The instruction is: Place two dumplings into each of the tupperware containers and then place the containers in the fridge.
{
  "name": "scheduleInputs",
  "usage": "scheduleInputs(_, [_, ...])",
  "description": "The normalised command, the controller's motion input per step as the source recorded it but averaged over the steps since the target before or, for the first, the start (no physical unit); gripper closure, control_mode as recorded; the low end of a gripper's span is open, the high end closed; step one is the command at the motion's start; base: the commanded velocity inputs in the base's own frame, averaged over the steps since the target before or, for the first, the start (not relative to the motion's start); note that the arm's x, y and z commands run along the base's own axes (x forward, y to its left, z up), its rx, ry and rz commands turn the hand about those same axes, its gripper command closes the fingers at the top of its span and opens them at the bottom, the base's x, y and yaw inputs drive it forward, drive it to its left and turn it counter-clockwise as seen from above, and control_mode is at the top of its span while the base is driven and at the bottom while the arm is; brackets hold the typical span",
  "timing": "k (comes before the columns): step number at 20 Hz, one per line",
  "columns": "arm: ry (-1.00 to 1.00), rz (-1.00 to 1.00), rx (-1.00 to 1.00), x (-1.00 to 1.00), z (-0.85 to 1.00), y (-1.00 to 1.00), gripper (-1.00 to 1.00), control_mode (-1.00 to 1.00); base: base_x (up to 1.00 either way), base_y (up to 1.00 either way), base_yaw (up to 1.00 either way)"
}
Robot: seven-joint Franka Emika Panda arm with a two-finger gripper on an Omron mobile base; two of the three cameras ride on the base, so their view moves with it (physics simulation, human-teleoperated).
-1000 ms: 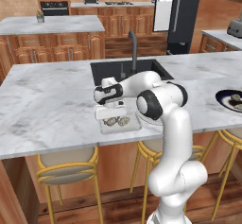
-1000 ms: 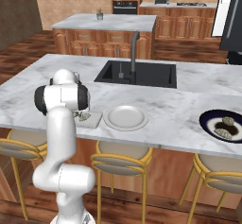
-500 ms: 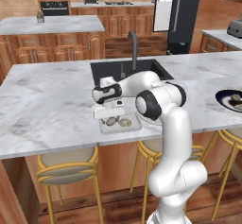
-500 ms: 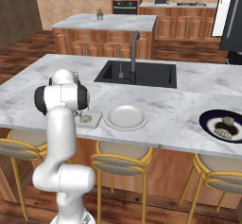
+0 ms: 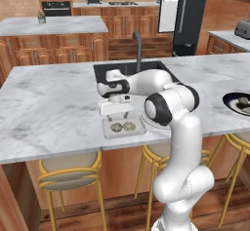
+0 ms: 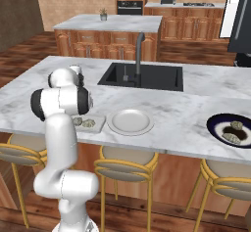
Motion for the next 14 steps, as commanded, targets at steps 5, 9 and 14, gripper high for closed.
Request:
scheduleInputs(5, [0.02,-0.03,0.03,-0.01,0.0,-0.86,-1.0,-1.0,0.0,0.0,0.0])
scheduleInputs(9, [0.0,-0.04,0.09,0.19,-0.03,-0.99,-1.0,-1.0,0.0,0.0,0.0])
scheduleInputs(14, [0.0,-0.02,0.08,0.17,-0.12,-0.79,-1.0,-1.0,0.0,0.0,0.0])
